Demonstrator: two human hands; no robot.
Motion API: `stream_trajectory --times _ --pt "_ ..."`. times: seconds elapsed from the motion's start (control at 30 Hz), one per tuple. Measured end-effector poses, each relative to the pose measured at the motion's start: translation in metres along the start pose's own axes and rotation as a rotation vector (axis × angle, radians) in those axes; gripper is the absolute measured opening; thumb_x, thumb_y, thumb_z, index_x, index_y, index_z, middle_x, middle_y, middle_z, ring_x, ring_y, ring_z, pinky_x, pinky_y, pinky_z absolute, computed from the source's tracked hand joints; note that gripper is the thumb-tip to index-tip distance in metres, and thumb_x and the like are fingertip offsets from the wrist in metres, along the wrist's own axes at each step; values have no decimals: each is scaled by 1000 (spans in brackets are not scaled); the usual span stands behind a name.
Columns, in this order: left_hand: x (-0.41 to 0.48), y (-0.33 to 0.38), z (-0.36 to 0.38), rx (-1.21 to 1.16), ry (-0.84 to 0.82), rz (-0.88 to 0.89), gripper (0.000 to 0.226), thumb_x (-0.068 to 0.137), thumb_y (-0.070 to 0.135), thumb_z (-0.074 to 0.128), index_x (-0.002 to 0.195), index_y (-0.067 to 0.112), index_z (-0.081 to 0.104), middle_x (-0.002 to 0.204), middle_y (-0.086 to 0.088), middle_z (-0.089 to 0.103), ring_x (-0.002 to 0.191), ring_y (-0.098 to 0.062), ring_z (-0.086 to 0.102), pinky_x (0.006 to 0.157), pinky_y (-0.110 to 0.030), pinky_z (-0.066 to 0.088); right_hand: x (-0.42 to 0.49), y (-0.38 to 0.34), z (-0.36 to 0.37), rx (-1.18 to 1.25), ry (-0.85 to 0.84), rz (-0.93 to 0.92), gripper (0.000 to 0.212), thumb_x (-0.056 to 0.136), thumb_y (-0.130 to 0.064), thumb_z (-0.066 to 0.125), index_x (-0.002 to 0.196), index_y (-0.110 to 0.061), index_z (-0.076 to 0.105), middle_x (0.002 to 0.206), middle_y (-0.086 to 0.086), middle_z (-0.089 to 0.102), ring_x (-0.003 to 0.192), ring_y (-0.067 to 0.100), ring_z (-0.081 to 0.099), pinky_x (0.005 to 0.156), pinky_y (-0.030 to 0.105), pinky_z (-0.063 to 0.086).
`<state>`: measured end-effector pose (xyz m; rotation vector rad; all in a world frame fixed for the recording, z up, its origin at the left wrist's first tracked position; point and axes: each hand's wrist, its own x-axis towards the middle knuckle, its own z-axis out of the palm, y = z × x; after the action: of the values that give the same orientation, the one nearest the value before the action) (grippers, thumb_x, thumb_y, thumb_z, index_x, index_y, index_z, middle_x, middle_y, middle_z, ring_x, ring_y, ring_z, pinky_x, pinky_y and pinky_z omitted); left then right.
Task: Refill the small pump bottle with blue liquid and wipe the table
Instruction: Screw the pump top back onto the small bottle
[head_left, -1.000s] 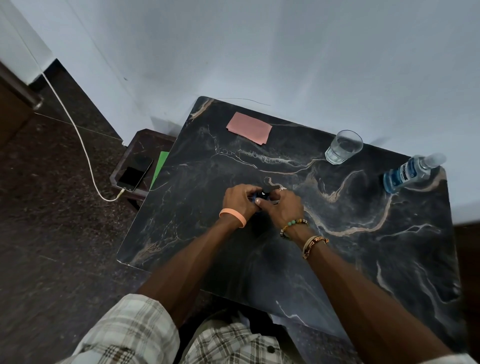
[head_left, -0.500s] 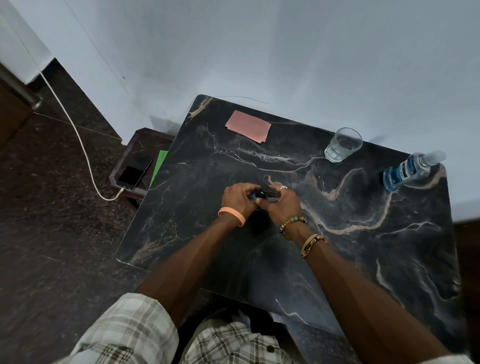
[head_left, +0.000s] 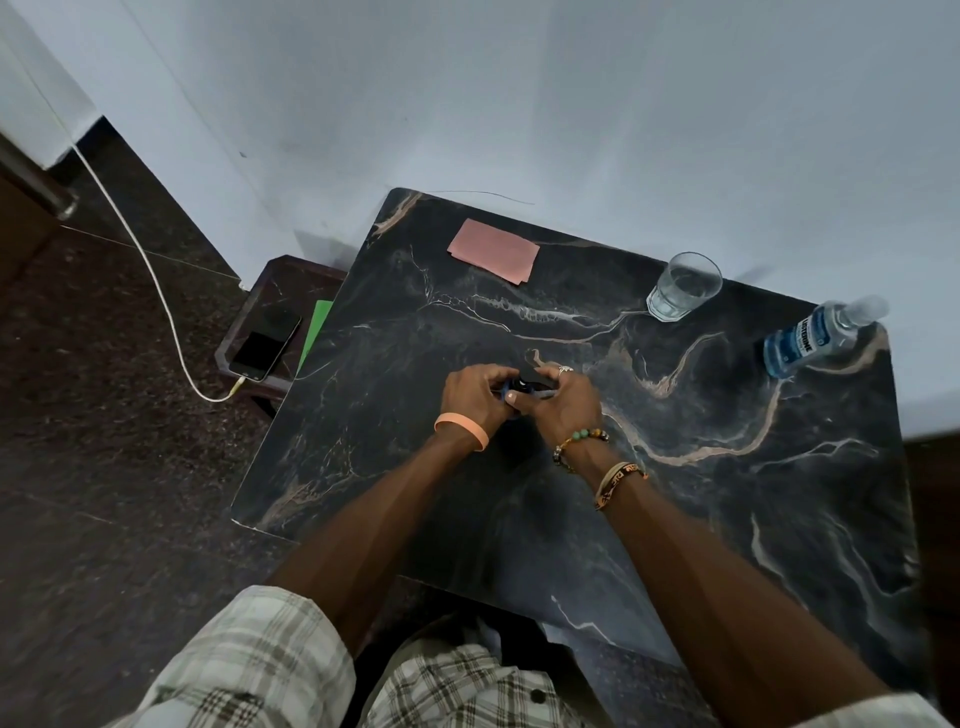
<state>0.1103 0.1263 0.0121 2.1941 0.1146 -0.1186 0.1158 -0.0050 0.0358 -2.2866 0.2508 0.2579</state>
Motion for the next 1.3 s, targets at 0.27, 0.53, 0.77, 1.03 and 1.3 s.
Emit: stream_trajectory --times 0.27,0.53,0.77,1.03,1.3 --pt "2 1 0 22 -8 -4 37 71 12 78 108 14 72 101 -4 73 93 -14 68 79 -15 47 -3 1 5 0 36 -32 49 71 -34 81 115 -22 65 111 -2 67 101 15 62 86 35 53" --pt "1 0 -1 38 -25 -1 34 71 19 79 104 17 73 98 -1 74 89 -10 67 73 -6 39 4 4 5 -112 3 -72 52 71 -41 81 117 -26 65 107 -3 64 97 14 60 73 25 46" --pt "2 -1 -1 36 -34 -9 37 69 19 79 105 18 73 99 0 74 90 -10 67 72 -6 39 5 2 6 -157 53 -82 49 69 -41 83 111 -19 69 103 2 69 88 15 62 70 24 45" --pt "3 -1 -2 18 -40 8 33 69 22 80 102 23 74 93 2 74 84 -8 65 73 -18 47 6 2 3 -208 -14 -154 27 75 -36 79 98 -24 71 93 3 68 81 17 63 70 31 53" --pt "2 0 -3 49 -53 37 31 70 22 79 100 24 74 92 2 74 85 -12 67 74 -21 49 8 3 -2 -309 -36 -195 23 77 -36 76 98 -25 70 92 0 68 81 18 63 69 31 53"
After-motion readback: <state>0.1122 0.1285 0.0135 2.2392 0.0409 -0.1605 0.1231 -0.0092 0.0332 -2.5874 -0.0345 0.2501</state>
